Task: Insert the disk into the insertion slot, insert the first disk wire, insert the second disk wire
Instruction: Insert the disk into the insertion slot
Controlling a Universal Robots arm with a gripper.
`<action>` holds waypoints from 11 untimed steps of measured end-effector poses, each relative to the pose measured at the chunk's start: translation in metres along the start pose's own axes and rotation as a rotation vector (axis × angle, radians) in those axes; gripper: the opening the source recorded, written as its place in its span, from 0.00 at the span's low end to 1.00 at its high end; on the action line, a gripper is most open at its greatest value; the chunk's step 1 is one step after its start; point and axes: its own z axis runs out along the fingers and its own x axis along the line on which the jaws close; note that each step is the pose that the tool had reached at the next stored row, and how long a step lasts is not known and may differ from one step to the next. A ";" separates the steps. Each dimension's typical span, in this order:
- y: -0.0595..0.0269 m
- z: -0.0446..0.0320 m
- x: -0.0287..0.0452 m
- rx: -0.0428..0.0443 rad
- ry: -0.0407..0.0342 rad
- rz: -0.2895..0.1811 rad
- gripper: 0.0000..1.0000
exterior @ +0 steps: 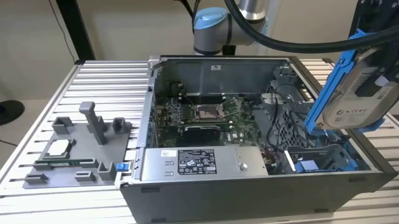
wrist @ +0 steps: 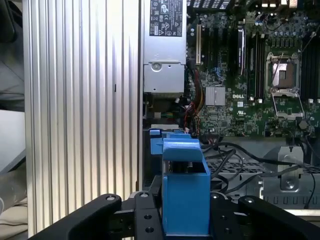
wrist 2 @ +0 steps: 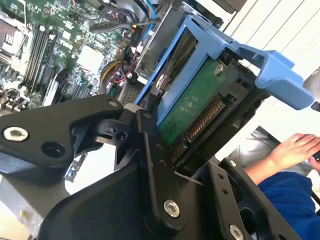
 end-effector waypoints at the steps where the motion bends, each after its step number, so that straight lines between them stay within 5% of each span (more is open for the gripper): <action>1: 0.0000 0.0001 0.0000 -0.0006 0.0001 0.000 0.00; 3: -0.0003 0.0007 0.0001 -0.0155 0.0001 0.000 0.00; 6: -0.0029 0.0013 0.0000 -0.0567 0.0010 0.000 0.00; 11: -0.0132 0.0037 -0.0002 -0.0760 0.0013 0.000 0.00</action>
